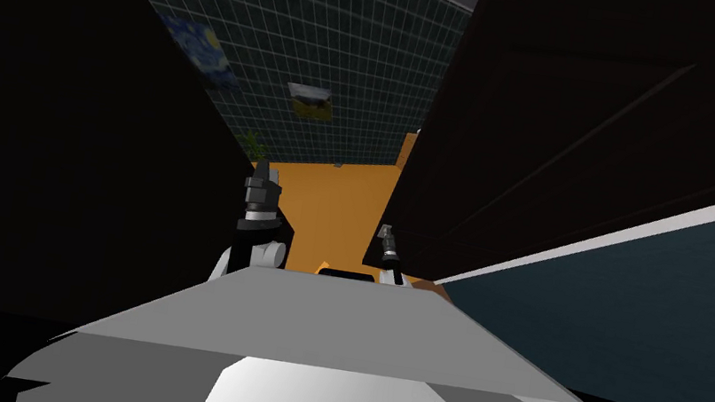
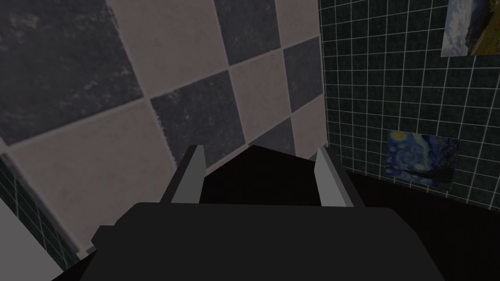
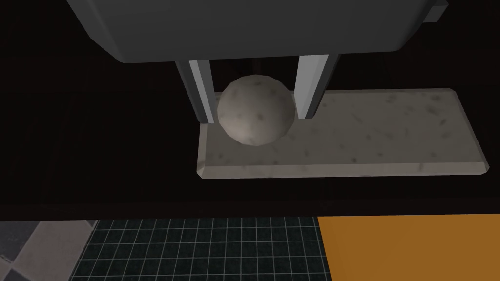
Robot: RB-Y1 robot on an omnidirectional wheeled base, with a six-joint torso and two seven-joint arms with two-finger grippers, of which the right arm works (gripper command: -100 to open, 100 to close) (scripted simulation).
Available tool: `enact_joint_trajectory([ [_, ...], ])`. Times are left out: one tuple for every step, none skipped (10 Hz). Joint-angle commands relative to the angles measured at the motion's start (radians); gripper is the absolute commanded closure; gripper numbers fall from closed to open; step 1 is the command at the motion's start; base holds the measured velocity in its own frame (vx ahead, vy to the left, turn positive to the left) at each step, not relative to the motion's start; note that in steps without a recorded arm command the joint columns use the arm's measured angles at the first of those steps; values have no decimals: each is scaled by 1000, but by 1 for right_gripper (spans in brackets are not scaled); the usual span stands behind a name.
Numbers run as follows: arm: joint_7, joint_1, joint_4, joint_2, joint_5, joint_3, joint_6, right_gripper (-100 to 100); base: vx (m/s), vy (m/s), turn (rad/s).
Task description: Push the door open
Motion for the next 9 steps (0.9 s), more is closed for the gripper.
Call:
enact_joint_trajectory([
  [8,-12,2,-14,-12,-27,-7,100,202,66,-66],
  [10,-13,3,-19,-16,-36,-7,100,200,69,-54],
  [13,-15,5,-25,-23,-51,-6,100,238,78,-76],
  [15,-16,7,-29,-28,-61,-6,100,216,42,-66],
  [15,-16,7,-29,-28,-61,-6,100,128,16,-16],
  [19,-18,9,-34,-36,-78,-6,100,139,36,-56],
  [22,-19,11,-37,-42,-90,-5,100,166,69,-59],
  [24,-21,13,-40,-48,-102,-5,100,181,48,-120],
  [27,-22,14,-42,-54,-115,-5,100,232,37,-137],
])
